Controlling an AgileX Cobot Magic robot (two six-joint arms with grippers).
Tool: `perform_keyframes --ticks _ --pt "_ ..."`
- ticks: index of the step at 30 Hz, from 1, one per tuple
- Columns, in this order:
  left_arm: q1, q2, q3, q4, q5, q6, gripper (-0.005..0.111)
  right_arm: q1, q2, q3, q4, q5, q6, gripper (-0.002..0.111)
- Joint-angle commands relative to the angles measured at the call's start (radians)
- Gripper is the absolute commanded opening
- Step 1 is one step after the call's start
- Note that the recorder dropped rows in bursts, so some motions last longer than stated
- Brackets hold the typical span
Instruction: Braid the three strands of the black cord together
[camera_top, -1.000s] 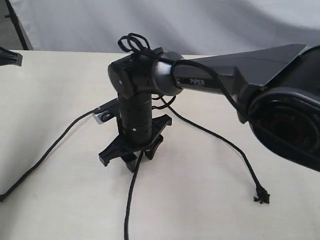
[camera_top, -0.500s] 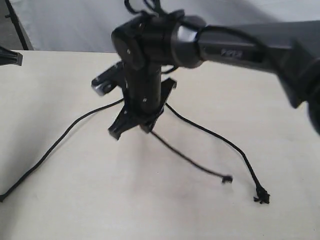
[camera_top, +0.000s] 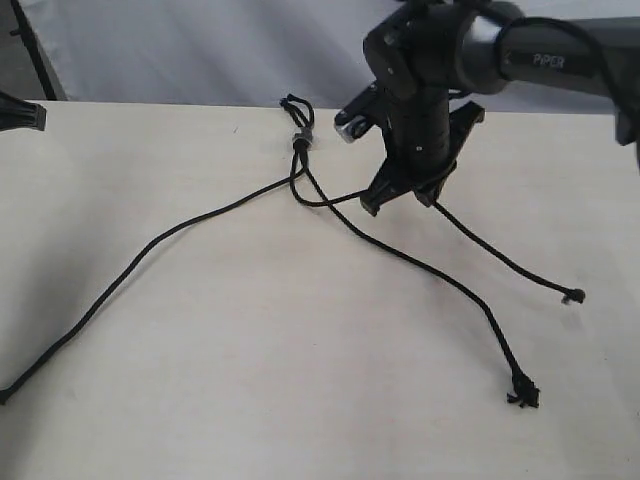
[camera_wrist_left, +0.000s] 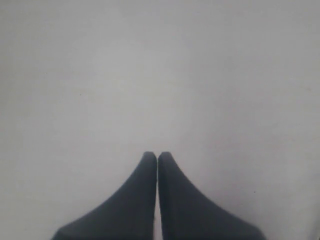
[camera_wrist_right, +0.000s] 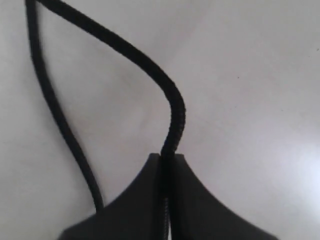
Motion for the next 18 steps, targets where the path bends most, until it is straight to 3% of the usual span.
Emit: perform_keyframes --ticks 1,10,18 --pt "0.002 -0.011 0.005 -0.015 -0.009 0.002 0.001 -0.025 0.064 0.002 0.001 -0.005 0.008 0.0" --pt "0.002 -0.011 0.005 -0.015 -0.013 0.002 0.001 -0.003 0.079 0.094 0.223 0.063 -0.099 0.0" --pt "0.002 -0.011 0.005 -0.015 -0.016 0.002 0.001 0.148 0.064 0.169 0.619 0.109 -0.403 0.0"
